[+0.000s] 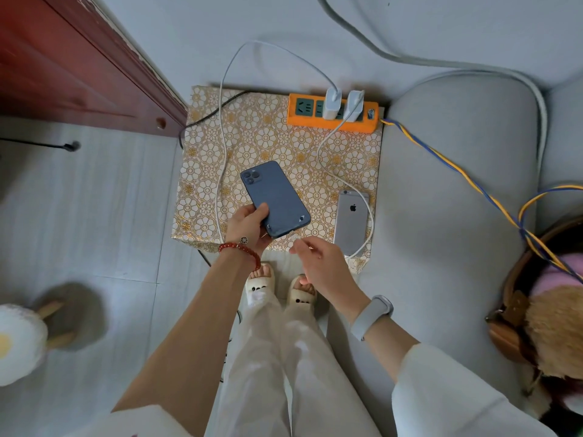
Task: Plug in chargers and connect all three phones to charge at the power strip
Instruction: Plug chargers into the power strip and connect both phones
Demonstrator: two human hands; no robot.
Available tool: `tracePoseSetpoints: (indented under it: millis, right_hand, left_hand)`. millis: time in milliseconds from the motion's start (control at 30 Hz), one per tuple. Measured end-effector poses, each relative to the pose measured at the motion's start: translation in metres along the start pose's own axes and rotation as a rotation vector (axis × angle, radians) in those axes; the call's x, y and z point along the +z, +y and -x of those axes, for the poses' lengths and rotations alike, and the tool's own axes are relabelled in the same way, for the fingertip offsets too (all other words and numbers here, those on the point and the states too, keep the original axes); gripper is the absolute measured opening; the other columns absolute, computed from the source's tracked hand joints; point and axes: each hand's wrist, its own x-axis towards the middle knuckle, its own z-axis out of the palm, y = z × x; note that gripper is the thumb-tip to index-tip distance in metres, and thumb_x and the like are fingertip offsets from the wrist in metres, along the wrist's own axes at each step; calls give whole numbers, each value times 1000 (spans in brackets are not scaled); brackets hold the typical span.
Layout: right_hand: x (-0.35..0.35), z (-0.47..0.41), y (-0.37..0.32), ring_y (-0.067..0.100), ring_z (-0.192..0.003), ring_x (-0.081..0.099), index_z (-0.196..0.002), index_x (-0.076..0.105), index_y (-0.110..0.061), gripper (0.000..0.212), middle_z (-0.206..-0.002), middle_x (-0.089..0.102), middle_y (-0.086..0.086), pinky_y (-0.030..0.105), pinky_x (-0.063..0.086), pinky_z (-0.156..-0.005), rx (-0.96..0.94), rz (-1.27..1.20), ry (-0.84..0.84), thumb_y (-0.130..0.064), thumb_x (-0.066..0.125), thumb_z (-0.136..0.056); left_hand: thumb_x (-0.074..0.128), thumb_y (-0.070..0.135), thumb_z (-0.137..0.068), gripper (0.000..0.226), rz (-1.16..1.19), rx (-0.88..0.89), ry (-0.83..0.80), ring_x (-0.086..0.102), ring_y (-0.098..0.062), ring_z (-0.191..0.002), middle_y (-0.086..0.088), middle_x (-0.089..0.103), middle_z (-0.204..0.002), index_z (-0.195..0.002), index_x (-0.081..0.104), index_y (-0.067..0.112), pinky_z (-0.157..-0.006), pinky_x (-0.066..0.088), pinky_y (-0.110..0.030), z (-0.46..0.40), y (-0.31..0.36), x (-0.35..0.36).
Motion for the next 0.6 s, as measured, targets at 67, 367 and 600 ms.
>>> tracePoseSetpoints:
  millis: [67, 367, 600]
  right_hand:
    - [0, -1, 0, -2, -38, 47, -83, 63, -13, 21, -39, 51, -24, 31, 54, -51, 17, -39, -3, -24, 48, -92]
    - [2, -7, 2, 4, -30, 41, -67, 61, -17, 26, -32, 46, -13, 21, 41, -43, 164, -202, 29, -21, 48, -89]
    - [11, -5, 12, 1, -32, 44, -62, 56, -15, 30, -41, 46, -9, 20, 41, -41, 146, -178, 118, -18, 47, -90]
  left_hand:
    - [46, 7, -91, 5, 10, -5, -5, 63, -21, -77, -9, 62, -88, -89, 50, 8, -53, 58, -27, 1, 0, 1]
    - [48, 6, -90, 8, -56, 3, 15, 62, -21, -75, -9, 61, -86, -84, 49, 10, -53, 59, -29, 3, -1, 2]
    - [47, 4, -90, 8, -181, -14, -1, 61, -23, -72, -12, 60, -87, -98, 47, 5, -54, 59, -30, 7, -7, 3]
